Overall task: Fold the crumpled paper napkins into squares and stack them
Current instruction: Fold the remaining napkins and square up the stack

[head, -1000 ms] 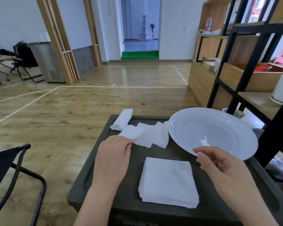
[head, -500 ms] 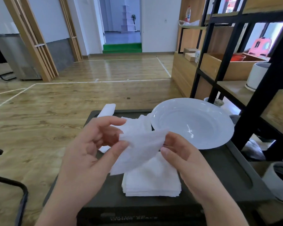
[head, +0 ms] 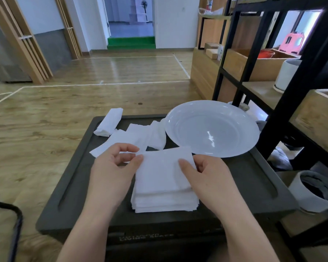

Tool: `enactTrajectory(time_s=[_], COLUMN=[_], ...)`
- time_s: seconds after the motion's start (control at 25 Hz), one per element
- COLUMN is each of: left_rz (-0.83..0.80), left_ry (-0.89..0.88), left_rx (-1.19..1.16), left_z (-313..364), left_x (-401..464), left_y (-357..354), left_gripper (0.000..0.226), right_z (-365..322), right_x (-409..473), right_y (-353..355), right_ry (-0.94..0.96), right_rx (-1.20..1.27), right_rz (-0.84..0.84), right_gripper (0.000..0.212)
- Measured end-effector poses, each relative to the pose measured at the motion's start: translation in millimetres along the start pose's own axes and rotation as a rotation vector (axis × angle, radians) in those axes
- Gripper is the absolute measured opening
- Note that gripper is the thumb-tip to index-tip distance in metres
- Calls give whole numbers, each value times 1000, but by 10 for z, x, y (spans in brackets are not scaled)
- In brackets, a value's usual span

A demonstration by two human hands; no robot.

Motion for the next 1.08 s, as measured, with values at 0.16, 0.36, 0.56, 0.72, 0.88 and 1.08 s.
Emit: enactTrajectory(time_s=[0.16, 0.36, 0.56, 0.72, 0.88, 1.08], left_rz=[-14, -49, -40, -49, 42, -307], left_ry=[33, 67, 42, 52, -16, -20], left_rx=[139, 244, 323, 346, 459, 488], left_z=[-82, -150, -136, -137, 4, -52], left_x=[12, 20, 41, 46, 28, 12], left_y=[-41, -63, -39, -67, 77, -149], left_gripper=[12, 16, 19, 28, 23, 19], right_z=[91, 129, 178, 180, 87, -171], right_x=[16, -19, -4, -3, -47, -42], right_y=[-8, 15, 24, 69, 235, -29], right_ry=[-77, -142, -171, -209, -170, 107], right_rx=[-102, -272, -390, -473, -426, -430], right_rz=[-63, -93, -104, -40, 140, -3], right_gripper=[37, 41, 47, 43, 30, 14])
Point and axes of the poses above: each hand's wrist, its own x-axis towards the middle knuckle, its own y-axis out of the back of the hand, z = x × y, the point moved 9 cm from there along x, towards the middle knuckle, and after that the axes turned 8 degrees about -z, right-handed, at the moved point
